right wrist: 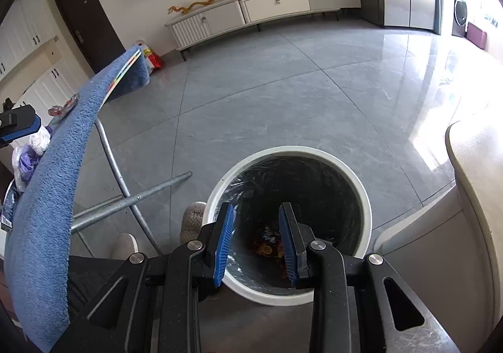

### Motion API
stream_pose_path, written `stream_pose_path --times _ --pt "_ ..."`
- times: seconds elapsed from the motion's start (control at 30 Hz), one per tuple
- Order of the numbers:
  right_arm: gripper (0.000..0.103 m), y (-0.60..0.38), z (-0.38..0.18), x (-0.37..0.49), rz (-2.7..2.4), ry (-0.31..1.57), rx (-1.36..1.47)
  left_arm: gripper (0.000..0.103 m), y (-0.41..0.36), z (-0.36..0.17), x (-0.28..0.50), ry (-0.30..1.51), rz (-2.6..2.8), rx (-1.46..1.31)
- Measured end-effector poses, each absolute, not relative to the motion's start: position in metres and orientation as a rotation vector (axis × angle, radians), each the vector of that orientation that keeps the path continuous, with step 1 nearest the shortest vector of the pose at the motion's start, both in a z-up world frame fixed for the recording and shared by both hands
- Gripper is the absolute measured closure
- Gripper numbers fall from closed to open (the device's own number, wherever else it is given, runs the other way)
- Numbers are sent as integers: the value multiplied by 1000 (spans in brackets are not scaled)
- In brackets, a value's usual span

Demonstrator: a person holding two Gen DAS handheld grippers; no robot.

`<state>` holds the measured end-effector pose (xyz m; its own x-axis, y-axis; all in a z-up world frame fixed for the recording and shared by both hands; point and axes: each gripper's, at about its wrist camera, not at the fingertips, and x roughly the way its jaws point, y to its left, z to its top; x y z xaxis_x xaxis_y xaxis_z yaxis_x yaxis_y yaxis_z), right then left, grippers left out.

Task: Collect trash
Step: 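Return both tools toward the table, right tool lowering toward a fallen red cup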

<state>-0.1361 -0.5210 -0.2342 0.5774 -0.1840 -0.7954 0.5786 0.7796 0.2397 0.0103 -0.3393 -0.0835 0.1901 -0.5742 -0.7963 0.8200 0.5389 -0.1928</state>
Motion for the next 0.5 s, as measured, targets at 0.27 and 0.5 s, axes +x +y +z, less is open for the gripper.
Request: stream_pose_path --times 0.27,0.5 --pt "73 -499 -226 -125 -436 867 474 64 -297 -74 26 942 -947 248" --pt "72 -483 -221 -118 -418 876 446 64 -255 -77 38 949 -890 192"
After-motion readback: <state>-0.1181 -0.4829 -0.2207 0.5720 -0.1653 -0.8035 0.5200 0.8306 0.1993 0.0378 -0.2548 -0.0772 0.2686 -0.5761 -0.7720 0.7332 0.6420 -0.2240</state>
